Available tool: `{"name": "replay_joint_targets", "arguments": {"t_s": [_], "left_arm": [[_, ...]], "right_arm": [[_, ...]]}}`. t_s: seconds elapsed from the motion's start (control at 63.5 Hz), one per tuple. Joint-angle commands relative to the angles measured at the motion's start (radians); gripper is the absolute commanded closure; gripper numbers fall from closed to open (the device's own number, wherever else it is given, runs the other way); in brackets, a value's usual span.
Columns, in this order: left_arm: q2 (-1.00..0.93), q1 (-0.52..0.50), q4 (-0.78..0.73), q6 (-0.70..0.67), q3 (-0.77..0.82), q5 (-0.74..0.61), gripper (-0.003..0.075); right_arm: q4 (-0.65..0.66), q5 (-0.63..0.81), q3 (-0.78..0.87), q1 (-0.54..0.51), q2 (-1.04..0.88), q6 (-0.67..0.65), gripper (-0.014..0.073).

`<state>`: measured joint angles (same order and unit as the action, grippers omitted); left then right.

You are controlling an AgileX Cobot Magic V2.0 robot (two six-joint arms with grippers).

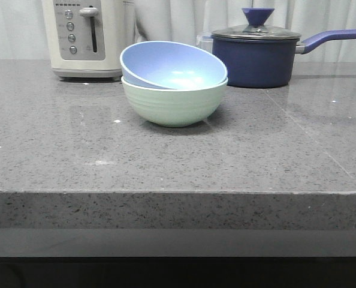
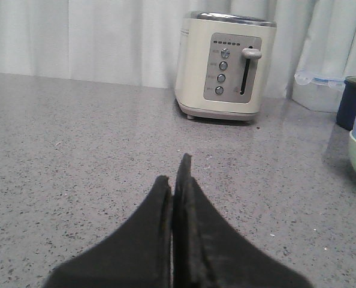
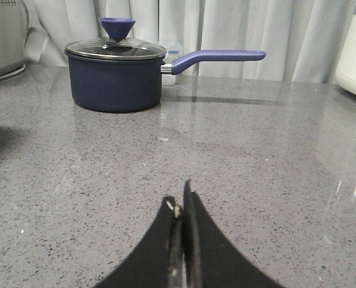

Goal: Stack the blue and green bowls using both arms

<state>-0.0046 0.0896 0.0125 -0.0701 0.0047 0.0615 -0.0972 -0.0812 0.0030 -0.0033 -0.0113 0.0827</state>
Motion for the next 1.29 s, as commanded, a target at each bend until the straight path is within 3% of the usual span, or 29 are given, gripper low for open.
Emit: {"name": "replay_joint_targets", "arguments": {"t_s": [0.0,0.52,1.277], "left_arm": [[-0.017,0.000,-0.001,-0.003,0.004,-0.084,0.0740],[-0.017,0.000,-0.001,-0.003,0.004,-0.084,0.0740],[-0.017,0.000,-0.001,-0.003,0.004,-0.084,0.0740]], "right_arm": [[-0.006,0.155,0.011,-0.008,-0.018,0.009,0.0658],[-0.008,0.138,0.008,0.040,-0.018,0.010,0.0658],[-0.008,0.139,0.008,0.015,-0.018,0.010,0.0658]]}}
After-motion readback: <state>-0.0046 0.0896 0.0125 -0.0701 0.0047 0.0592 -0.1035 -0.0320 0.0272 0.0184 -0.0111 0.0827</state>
